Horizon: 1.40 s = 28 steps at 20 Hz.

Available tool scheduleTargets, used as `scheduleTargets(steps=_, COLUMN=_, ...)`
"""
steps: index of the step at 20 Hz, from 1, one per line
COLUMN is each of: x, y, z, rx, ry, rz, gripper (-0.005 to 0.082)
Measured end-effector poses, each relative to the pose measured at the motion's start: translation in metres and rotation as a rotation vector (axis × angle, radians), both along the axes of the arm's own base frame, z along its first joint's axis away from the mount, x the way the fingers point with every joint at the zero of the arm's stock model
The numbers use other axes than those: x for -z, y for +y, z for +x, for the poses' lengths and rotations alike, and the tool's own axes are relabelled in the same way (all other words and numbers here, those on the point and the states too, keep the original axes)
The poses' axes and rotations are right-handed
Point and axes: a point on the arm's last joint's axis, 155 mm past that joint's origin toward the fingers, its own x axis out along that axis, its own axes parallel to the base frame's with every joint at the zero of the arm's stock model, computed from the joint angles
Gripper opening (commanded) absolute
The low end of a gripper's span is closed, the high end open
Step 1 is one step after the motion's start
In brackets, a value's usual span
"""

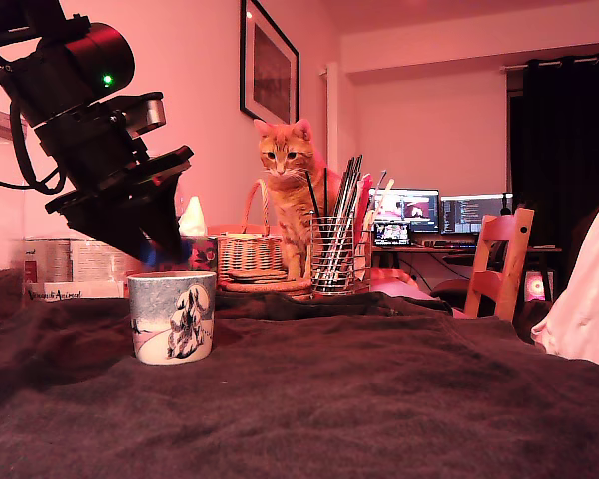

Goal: Pick up the coffee capsules on the table and drop them inside the coffee cup

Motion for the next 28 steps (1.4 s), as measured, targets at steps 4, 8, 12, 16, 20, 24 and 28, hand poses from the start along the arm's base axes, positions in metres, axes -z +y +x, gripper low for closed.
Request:
scheduleTargets(steps=4, x=0.0, y=0.0, z=0.0, rx=0.0, ry=0.0, rz=0.0, gripper=0.0338)
scheduleTargets(steps=8, x=0.0, y=-0.003, z=-0.002, rx=0.011, ry=0.008, rz=-0.015, gripper=0.0139)
scheduleTargets(steps=12, x=-0.005, y=-0.008, z=-0.007, rx=0.033, ry=0.016, rz=-0.044, gripper=-0.0023)
scheduleTargets(steps=16, x=-0.043, y=-0.009, z=-0.004, rx=0.035, ry=-0.085, rz=-0.076, gripper=-0.0023)
scheduleTargets(steps=20, x=-0.085, y=-0.007, z=-0.004, rx=0.03, ry=-0.195, rz=-0.101, gripper=-0.0023)
scheduleTargets(steps=24, x=-0.1, y=-0.006, z=0.001, rx=0.021, ry=-0.256, rz=-0.108, gripper=-0.0023)
scheduleTargets(steps=28, x=-0.111, y=0.001, z=-0.01, rx=0.014, ry=-0.333, rz=-0.128, gripper=-0.0023)
